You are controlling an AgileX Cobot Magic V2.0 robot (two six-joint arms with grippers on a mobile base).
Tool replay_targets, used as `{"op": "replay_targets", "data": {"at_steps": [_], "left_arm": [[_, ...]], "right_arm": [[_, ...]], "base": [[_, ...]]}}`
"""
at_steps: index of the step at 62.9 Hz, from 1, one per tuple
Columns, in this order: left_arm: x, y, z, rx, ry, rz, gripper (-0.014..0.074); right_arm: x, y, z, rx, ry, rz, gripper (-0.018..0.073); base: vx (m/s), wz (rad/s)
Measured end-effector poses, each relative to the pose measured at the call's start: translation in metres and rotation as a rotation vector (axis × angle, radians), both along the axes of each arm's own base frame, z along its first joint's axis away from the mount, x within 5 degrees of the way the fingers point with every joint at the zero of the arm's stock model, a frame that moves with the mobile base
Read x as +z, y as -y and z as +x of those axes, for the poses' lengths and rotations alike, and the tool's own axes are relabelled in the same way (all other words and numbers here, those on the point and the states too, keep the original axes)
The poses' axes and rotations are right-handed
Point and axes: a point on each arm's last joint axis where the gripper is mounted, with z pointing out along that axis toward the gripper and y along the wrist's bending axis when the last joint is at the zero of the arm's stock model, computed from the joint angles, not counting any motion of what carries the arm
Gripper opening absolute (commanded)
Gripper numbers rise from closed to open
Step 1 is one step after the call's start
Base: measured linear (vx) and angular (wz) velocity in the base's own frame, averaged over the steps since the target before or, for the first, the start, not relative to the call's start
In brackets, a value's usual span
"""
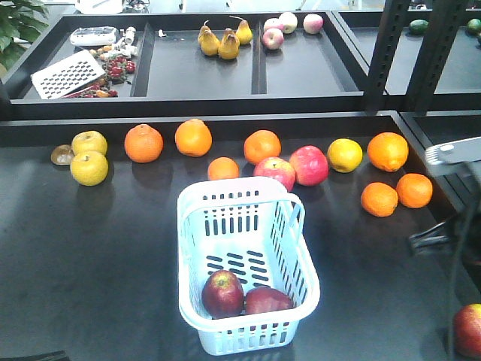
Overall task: Pick three apples into basket with both arms
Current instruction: 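Reach the right gripper to a third red apple and grasp it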
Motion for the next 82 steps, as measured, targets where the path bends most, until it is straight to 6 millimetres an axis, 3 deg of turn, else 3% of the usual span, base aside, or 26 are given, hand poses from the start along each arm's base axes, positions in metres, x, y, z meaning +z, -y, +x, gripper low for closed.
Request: {"op": "replay_targets", "data": {"at_steps": [10, 16, 25, 35, 46, 82], "left_arm": [[0.0, 0.0, 0.0, 0.0, 0.0, 0.0, -0.0006], [0.0, 0.0, 0.0, 0.0, 0.0, 0.0, -0.0006], [0.0, 0.0, 0.0, 0.0, 0.0, 0.0, -0.0006], [0.0, 0.0, 0.0, 0.0, 0.0, 0.0, -0.0006], [0.0, 0.0, 0.0, 0.0, 0.0, 0.0, -0.0006], [0.0, 0.0, 0.0, 0.0, 0.0, 0.0, -0.0006]], "right_arm": [[-0.006, 0.039, 0.007, -0.12, -0.03, 0.071, 0.0136], [-0.017, 0.06, 0.012, -0.156, -0.091, 0.113, 0.0289], [-0.046, 0.091, 0.022, -0.229, -0.207, 0.18, 0.0542], [-0.08, 0.111, 0.034, -0.276, -0.316, 0.209, 0.0709], [-0.108, 0.115, 0.045, -0.266, -0.379, 0.211, 0.0721], [-0.158, 0.125, 0.061, -0.247, -0.439, 0.167, 0.0653]], "base": [[0.0, 0.0], [0.0, 0.0], [0.0, 0.0], [0.0, 0.0], [0.0, 0.0], [0.0, 0.0]]}}
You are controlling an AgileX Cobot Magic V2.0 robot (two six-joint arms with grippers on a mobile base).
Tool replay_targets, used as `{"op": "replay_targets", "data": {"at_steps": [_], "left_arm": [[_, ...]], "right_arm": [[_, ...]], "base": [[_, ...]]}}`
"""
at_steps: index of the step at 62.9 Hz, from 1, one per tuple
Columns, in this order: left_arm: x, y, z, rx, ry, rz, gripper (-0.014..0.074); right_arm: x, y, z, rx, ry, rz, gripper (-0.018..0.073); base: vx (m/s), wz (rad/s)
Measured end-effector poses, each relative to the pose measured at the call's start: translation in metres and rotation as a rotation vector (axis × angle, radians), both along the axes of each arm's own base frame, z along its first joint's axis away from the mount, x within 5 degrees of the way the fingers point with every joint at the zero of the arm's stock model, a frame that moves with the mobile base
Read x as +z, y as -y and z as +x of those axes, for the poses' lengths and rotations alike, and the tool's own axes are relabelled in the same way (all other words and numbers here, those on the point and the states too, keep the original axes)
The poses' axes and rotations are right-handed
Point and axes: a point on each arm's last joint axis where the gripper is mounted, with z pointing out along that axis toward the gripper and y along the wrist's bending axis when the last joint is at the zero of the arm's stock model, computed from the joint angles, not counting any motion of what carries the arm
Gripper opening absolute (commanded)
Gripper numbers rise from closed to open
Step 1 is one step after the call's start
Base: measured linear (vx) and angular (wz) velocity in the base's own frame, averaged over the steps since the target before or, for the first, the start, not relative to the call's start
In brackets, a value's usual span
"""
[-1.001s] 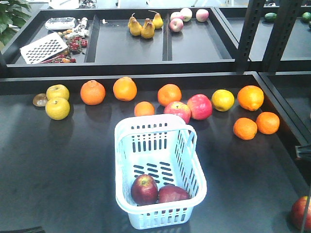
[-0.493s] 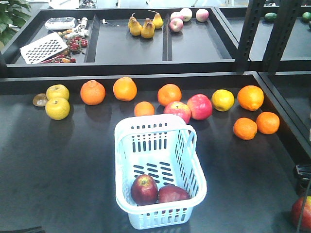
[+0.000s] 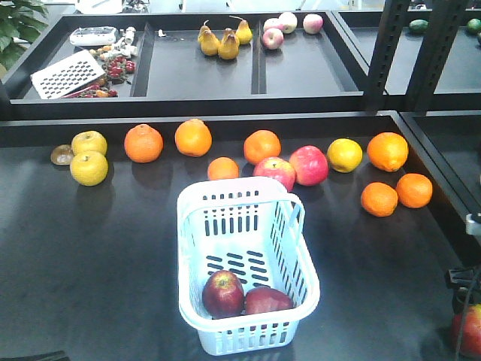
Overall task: Pick three apples into basket with both arms
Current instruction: 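Reach the right gripper to a third red apple and grasp it, then place the third apple into the basket with the right gripper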
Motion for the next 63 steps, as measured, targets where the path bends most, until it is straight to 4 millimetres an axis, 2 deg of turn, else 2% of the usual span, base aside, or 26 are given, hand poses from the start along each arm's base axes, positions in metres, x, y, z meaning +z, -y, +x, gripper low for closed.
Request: {"op": "replay_targets", "data": {"at_steps": [23, 30, 39, 46, 51, 63], "left_arm": [[0.0, 0.0, 0.0, 0.0, 0.0, 0.0, -0.0006], [0.0, 0.0, 0.0, 0.0, 0.0, 0.0, -0.0006], [0.0, 0.0, 0.0, 0.0, 0.0, 0.0, -0.0006], [0.0, 0.0, 0.0, 0.0, 0.0, 0.0, -0.0006], [0.0, 0.0, 0.0, 0.0, 0.0, 0.0, -0.0006], [0.0, 0.0, 0.0, 0.0, 0.0, 0.0, -0.0006]], "right_arm": [[-0.042, 0.002, 0.004, 0.019, -0.089, 0.011, 0.0613], [-0.048, 0.002, 0.003, 0.012, -0.107, 0.017, 0.0539], [-0.046, 0.002, 0.004, -0.004, -0.105, 0.023, 0.0326], [-0.034, -0.002, 0.005, -0.015, -0.088, 0.052, 0.0126], [-0.016, -0.01, 0.008, 0.015, -0.053, 0.077, -0.0003], [0.043, -0.045, 0.008, 0.132, 0.106, 0.148, -0.0008]], "base": [[0.0, 0.0], [0.0, 0.0], [0.0, 0.0], [0.0, 0.0], [0.0, 0.0], [0.0, 0.0]]}}
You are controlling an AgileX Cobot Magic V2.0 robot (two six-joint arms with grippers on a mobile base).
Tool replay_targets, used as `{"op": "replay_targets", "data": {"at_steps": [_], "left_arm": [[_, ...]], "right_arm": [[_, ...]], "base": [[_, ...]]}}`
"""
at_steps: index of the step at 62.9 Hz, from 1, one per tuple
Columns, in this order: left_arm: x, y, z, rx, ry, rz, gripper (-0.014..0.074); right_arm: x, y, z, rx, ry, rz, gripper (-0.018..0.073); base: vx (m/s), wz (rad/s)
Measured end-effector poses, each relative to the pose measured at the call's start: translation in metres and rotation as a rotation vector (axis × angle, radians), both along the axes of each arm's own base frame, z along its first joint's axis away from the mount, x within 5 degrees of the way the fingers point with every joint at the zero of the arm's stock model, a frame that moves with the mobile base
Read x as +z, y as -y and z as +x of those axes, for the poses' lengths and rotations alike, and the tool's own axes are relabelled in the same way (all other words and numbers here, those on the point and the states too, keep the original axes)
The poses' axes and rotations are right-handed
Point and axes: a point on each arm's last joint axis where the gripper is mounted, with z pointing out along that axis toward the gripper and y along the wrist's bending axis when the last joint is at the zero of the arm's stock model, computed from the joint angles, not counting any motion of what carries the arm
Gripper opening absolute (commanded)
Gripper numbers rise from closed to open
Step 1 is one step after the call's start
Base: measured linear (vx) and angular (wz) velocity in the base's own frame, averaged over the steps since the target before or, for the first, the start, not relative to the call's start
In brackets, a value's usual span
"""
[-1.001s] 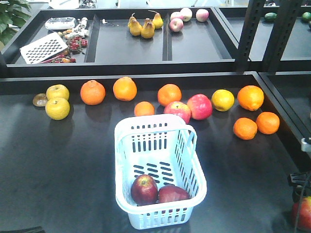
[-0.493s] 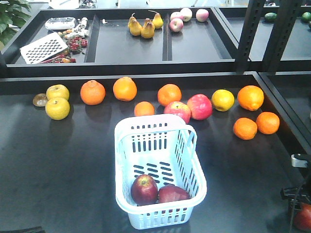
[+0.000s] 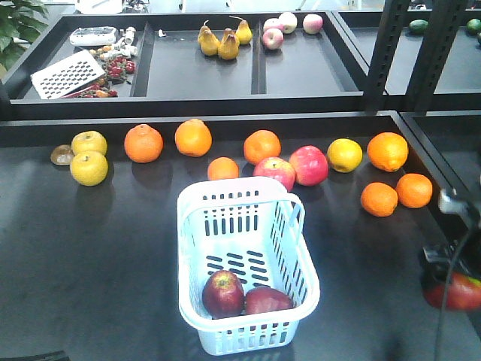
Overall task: Pick three apples into basket with both arms
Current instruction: 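Place the third apple into the basket with the right gripper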
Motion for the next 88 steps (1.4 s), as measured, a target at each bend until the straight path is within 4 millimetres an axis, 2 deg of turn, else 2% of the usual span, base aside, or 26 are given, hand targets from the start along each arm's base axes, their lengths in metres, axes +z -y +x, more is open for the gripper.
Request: {"op": "replay_targets", "data": {"at_steps": [11, 20, 30, 38, 44, 48, 57, 63, 78, 85, 88], "left_arm": [[0.0, 0.0, 0.0, 0.0, 0.0, 0.0, -0.0006], [0.0, 0.0, 0.0, 0.0, 0.0, 0.0, -0.0006], [0.0, 0.0, 0.0, 0.0, 0.0, 0.0, -0.0006], [0.0, 0.0, 0.0, 0.0, 0.0, 0.0, -0.0006], [0.0, 0.0, 0.0, 0.0, 0.0, 0.0, -0.0006], [0.0, 0.0, 0.0, 0.0, 0.0, 0.0, -0.0006], [0.0, 0.0, 0.0, 0.0, 0.0, 0.0, -0.0006], [0.0, 0.0, 0.0, 0.0, 0.0, 0.0, -0.0006], [0.0, 0.0, 0.0, 0.0, 0.0, 0.0, -0.0006], [0.0, 0.0, 0.0, 0.0, 0.0, 0.0, -0.0006], [0.0, 0.0, 0.0, 0.0, 0.0, 0.0, -0.0006]], "right_arm": [[0.057, -0.045, -0.02, 0.139, 0.144, 0.082, -0.0006], [0.093, -0.08, -0.042, 0.246, 0.244, 0.162, 0.0], [0.111, -0.127, -0.054, 0.371, 0.354, 0.295, 0.0017], [0.106, -0.166, -0.054, 0.45, 0.375, 0.373, 0.006], [0.088, -0.19, -0.047, 0.485, 0.37, 0.378, 0.0165], [0.076, -0.2, -0.039, 0.485, 0.37, 0.373, 0.0274], [0.049, -0.214, -0.024, 0.461, 0.36, 0.376, 0.0589], [0.042, -0.216, -0.017, 0.443, 0.379, 0.377, 0.0722], [0.042, -0.217, -0.016, 0.484, 0.408, 0.37, 0.0697], [0.043, -0.217, -0.018, 0.487, 0.398, 0.379, 0.061], [0.045, -0.217, -0.02, 0.496, 0.392, 0.386, 0.0531]], "base": [[0.0, 0.0], [0.0, 0.0], [0.0, 0.0], [0.0, 0.0], [0.0, 0.0], [0.0, 0.0], [0.0, 0.0], [0.0, 0.0], [0.0, 0.0], [0.0, 0.0], [0.0, 0.0]]}}
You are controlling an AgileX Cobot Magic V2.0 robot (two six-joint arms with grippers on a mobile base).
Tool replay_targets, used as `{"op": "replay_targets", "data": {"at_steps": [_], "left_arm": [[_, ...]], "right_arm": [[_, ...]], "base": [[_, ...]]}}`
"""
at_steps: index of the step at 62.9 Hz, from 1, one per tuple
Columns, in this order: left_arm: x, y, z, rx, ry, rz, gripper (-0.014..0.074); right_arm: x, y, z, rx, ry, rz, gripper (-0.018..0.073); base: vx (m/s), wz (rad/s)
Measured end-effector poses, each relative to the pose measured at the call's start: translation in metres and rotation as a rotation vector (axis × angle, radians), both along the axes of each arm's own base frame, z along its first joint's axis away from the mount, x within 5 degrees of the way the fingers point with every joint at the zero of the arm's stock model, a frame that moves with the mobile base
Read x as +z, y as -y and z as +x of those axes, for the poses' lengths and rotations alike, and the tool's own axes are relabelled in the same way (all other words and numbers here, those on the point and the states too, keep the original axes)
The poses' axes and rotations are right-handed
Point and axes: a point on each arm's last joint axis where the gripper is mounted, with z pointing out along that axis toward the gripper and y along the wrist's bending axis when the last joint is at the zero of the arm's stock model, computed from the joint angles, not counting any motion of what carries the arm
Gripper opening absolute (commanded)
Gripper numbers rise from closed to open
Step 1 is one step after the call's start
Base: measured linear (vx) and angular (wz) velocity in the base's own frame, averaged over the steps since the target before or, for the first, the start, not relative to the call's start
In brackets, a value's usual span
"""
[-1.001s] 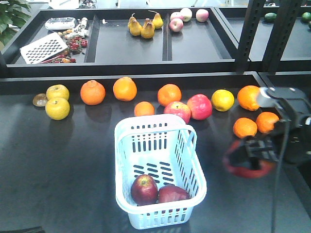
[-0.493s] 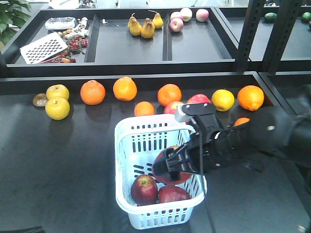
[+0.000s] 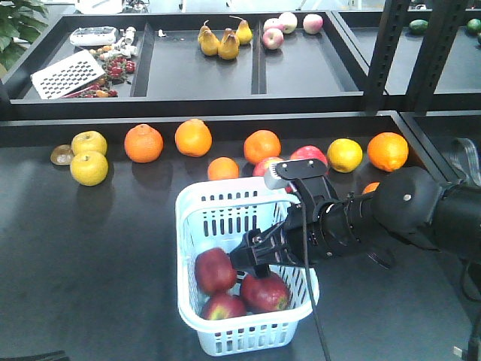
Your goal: Pick three apples into basket with both arms
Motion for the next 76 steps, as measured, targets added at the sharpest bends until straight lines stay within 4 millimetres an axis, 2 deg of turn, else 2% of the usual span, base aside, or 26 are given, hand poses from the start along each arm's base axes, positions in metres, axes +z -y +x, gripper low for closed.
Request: {"op": "replay_targets", "data": {"at_steps": [8, 16, 25, 32, 38, 46, 54, 66, 76], "left_arm": [[0.0, 0.0, 0.0, 0.0, 0.0, 0.0, -0.0006], [0.0, 0.0, 0.0, 0.0, 0.0, 0.0, -0.0006], [0.0, 0.0, 0.0, -0.001, -0.001, 0.0, -0.0006], [0.0, 0.0, 0.0, -0.001, -0.001, 0.0, -0.0006], [0.0, 0.0, 0.0, -0.001, -0.001, 0.0, -0.0006], [0.0, 0.0, 0.0, -0.001, -0.001, 0.0, -0.0006], [0.0, 0.0, 0.0, -0.001, -0.001, 0.001, -0.0006], [0.0, 0.0, 0.0, -0.001, -0.001, 0.001, -0.0006], [0.0, 0.0, 0.0, 0.0, 0.0, 0.0, -0.0006]], "right_arm": [[0.014, 0.002, -0.009, 0.051, 0.022, 0.011, 0.0293], [0.042, 0.007, -0.025, 0.102, 0.087, 0.029, -0.0015], [0.073, 0.018, -0.05, 0.169, 0.142, 0.038, -0.0009], [0.1, 0.033, -0.081, 0.2, 0.232, 0.055, -0.0008], [0.104, 0.049, -0.106, 0.188, 0.295, 0.033, -0.0007], [0.092, 0.074, -0.138, 0.133, 0.363, -0.022, -0.0007], [0.066, 0.097, -0.161, 0.042, 0.41, -0.079, -0.0005], [0.032, 0.12, -0.18, -0.06, 0.418, -0.169, -0.0004], [0.027, 0.126, -0.184, -0.097, 0.426, -0.193, -0.0004]], "base": [[0.0, 0.0], [0.0, 0.0], [0.0, 0.0], [0.0, 0.0], [0.0, 0.0], [0.0, 0.0], [0.0, 0.0], [0.0, 0.0], [0.0, 0.0]]}}
